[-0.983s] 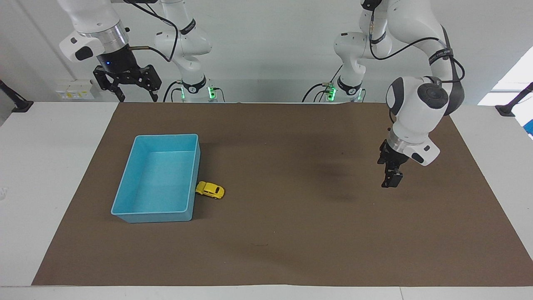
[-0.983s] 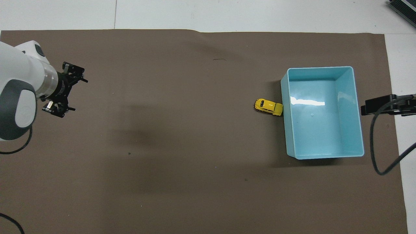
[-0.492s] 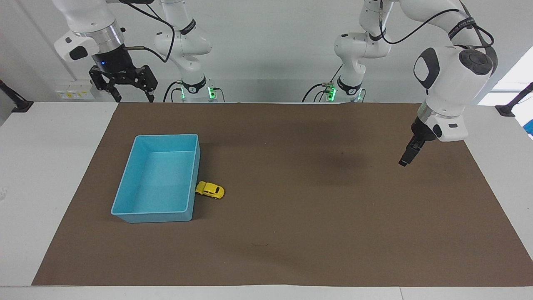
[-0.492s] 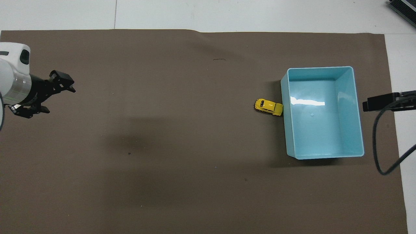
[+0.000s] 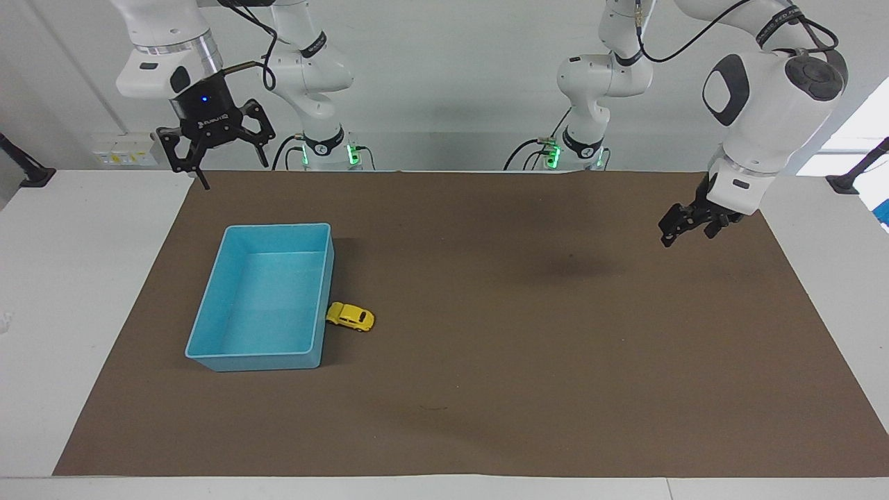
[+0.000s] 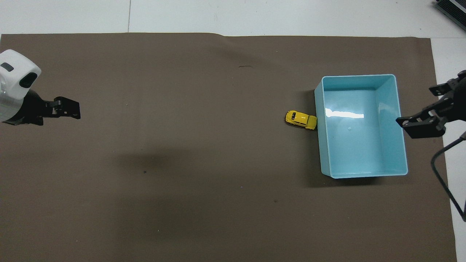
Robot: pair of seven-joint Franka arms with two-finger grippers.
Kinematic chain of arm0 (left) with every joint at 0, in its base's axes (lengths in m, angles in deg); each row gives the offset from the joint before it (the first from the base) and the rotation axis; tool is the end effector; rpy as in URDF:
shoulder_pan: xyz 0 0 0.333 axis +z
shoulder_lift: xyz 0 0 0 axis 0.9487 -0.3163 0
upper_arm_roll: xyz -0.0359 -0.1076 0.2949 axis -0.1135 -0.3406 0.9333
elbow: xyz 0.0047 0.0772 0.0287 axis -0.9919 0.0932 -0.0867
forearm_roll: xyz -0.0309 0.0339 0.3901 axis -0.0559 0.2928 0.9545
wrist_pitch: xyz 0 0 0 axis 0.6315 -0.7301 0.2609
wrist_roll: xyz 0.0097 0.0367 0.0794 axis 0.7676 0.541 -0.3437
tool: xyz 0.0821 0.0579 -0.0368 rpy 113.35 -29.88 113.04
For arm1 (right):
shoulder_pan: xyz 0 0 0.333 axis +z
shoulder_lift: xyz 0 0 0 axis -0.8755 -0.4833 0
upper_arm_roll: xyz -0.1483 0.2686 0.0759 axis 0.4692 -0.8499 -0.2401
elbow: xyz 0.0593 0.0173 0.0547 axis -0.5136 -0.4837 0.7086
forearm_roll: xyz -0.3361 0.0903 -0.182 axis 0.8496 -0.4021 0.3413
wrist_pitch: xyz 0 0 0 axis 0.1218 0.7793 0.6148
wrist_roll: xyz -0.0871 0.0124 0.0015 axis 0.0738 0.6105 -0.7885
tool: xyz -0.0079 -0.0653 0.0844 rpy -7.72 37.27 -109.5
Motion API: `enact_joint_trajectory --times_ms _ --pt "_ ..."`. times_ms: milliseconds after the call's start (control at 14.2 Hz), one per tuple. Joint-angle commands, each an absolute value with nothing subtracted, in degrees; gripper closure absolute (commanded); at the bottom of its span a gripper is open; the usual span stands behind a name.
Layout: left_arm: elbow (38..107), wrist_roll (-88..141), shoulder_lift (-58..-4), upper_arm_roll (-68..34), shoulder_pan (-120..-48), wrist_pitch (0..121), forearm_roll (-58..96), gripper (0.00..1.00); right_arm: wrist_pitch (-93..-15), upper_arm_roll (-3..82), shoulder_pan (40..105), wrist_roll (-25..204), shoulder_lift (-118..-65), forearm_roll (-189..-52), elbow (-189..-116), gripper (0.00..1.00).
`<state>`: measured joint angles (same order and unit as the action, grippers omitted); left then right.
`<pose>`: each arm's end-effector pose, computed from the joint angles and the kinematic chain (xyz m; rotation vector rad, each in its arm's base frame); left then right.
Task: Wind up and store yellow beetle car
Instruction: 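Swing the right gripper over the blue box toward the car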
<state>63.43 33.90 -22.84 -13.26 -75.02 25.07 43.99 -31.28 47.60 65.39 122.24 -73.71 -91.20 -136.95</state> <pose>0.5734 -0.0279 0.5385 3.1345 0.1428 0.0122 0.5479 0.0366 0.6706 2.8796 1.1705 0.2363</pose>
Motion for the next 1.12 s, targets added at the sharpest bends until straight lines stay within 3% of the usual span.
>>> enact_joint_trajectory --times_ms 0,562,1053 --pt "62.4 38.56 -20.78 -13.62 -73.76 20.91 43.75 0.0 -31.79 46.71 65.76 133.11 -73.65 -91.8 -138.03 0.0" --pt "55.71 40.59 -17.44 -13.71 -72.79 10.87 43.75 0.0 -30.39 46.45 66.28 156.95 -74.44 -92.33 -138.21 0.0" --pt "50.53 40.59 -16.91 -14.5 -72.97 2.7 43.4 0.0 -33.18 45.66 68.13 160.32 -81.37 -92.85 -137.68 0.0"
